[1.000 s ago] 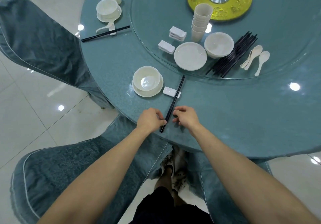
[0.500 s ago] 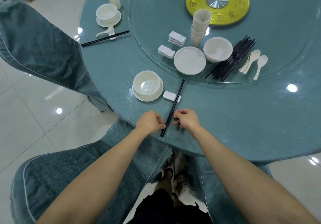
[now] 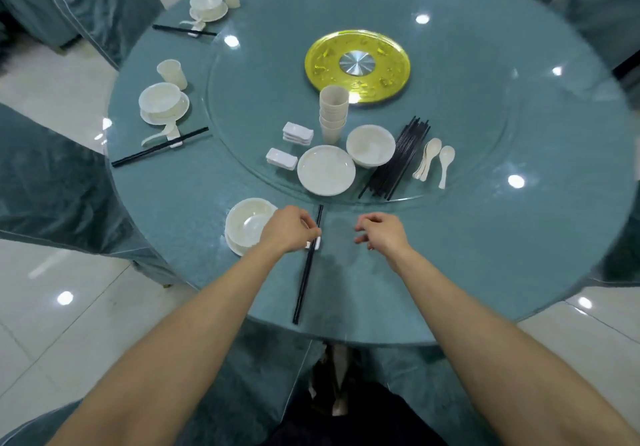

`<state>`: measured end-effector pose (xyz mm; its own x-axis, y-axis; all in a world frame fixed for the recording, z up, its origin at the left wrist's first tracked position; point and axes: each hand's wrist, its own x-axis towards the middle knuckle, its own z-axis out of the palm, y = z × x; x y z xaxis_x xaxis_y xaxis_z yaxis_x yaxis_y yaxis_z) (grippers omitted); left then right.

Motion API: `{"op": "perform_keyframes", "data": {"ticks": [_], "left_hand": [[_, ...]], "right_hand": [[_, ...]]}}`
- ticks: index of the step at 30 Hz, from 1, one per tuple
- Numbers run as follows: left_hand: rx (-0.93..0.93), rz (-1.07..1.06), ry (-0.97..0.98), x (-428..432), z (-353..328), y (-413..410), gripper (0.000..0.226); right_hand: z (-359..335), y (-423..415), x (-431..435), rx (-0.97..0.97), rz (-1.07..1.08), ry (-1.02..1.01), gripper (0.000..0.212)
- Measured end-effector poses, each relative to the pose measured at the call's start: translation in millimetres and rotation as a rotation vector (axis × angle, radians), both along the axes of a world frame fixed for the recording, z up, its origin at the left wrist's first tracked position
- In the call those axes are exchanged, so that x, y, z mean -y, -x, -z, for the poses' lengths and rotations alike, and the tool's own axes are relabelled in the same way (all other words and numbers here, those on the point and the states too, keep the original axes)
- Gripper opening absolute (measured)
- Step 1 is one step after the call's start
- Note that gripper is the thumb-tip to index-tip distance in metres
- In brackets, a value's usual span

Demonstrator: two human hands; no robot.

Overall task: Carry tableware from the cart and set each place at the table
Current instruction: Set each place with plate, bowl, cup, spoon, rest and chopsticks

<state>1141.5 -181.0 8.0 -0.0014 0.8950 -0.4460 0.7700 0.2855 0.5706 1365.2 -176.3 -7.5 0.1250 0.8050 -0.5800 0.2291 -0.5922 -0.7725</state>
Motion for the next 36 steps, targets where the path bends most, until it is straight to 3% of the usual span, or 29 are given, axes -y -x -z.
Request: {"op": "perform_keyframes", "data": {"ticks": [8,14,18,22,27,36], "left_hand": [[0.057,0.058,0.014,-51,-10,-49,0.01],[0.051,0.073,0.042,-76,-7,-71,0.013],[0.007,0.082,0.042,-91,-4,-77,0.013],[-0.012,0.086,0.052,-98,2,-75,0.013],[-0.009,0.061,0.056,-99,4,-75,0.012],[0.191,-0.002,0.042,-81,-2,-99,0.011]], "right_hand": [[21,-69,-33,0.034,0.18,-0.021,0.01],[38,-117,-73,0.162,0.374,-0.06,0.003],[51,-141,-106,0.245,0.459,-0.086,0.019],[63,-153,-124,0.308,0.438,-0.072,0.025],[75,-156,-129,0.386,0.381,-0.046,0.018],[53,-129,-80,0.235,0.416,-0.153,0.027]]}}
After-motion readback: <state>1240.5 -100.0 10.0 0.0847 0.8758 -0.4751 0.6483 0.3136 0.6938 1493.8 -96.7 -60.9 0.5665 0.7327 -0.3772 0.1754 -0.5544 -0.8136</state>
